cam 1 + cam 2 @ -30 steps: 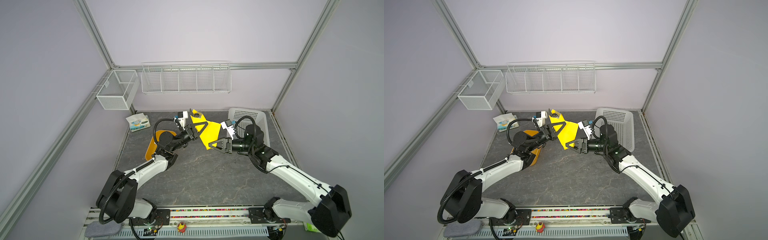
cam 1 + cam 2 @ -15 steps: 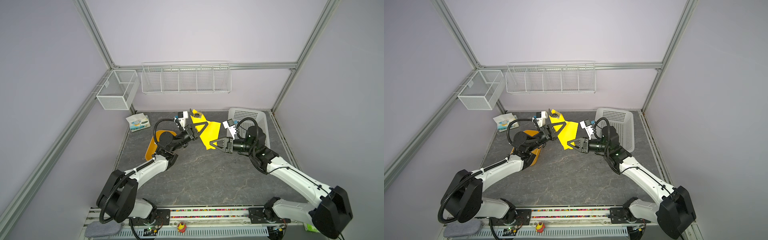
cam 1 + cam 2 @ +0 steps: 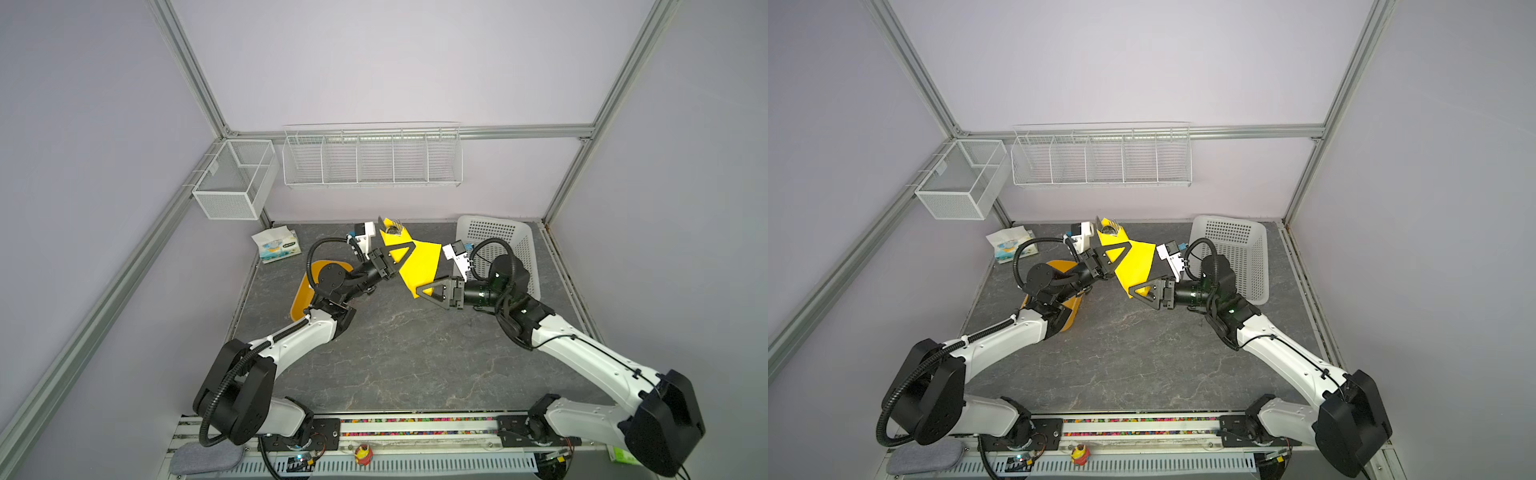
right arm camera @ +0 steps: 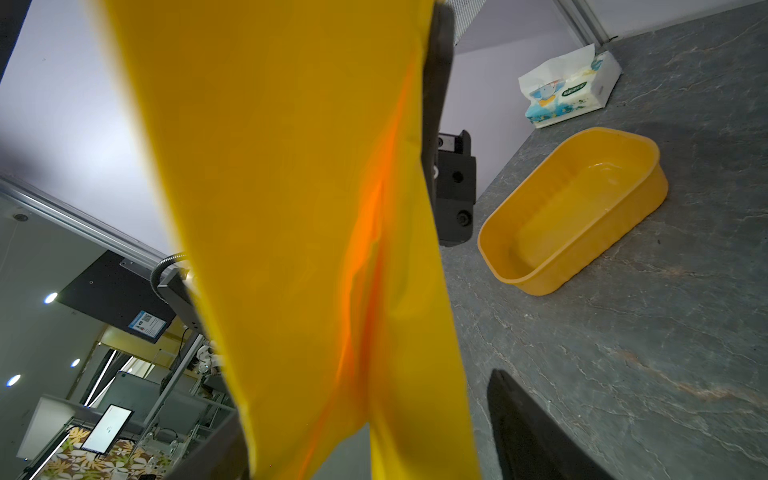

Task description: Place the utensils on the paper napkin and roll it up

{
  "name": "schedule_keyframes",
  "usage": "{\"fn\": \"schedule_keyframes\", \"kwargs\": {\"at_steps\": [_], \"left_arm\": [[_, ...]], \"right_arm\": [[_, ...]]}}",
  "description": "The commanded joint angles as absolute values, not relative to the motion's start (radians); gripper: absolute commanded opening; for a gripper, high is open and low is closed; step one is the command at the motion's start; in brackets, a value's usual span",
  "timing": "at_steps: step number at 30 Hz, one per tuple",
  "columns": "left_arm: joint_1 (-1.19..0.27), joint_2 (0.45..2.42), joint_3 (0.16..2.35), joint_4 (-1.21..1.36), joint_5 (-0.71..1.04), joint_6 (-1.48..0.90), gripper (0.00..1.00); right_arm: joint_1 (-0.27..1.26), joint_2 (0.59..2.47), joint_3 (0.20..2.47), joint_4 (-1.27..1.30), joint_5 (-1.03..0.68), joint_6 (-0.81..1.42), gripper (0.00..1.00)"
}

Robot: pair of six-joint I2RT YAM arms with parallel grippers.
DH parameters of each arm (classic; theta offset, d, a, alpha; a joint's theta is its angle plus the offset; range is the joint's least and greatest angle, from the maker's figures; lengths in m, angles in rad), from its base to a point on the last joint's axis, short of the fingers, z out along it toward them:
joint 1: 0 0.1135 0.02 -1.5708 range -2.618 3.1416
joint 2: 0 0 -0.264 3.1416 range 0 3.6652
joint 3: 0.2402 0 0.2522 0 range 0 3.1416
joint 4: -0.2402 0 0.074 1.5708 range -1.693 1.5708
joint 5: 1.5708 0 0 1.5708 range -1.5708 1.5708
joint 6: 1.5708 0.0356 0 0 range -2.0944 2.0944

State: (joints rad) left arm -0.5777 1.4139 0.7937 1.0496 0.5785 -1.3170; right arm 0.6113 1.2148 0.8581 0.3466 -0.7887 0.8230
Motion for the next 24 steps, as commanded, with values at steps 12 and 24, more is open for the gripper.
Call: {"fn": "schedule_keyframes", "kwargs": {"at_steps": [12,24], "left_arm": [[-0.575,1.399,0.794,1.090,0.560,-1.335,0.00],[-0.574,1.387,0.787,1.083,0.560,-1.330,0.00]], "right_arm": [[0.649,1.228,0.872,0.294,-0.757,0.743,0.51],[0.626,1.180,0.853,0.288,-0.734,0.736,0.18]]}}
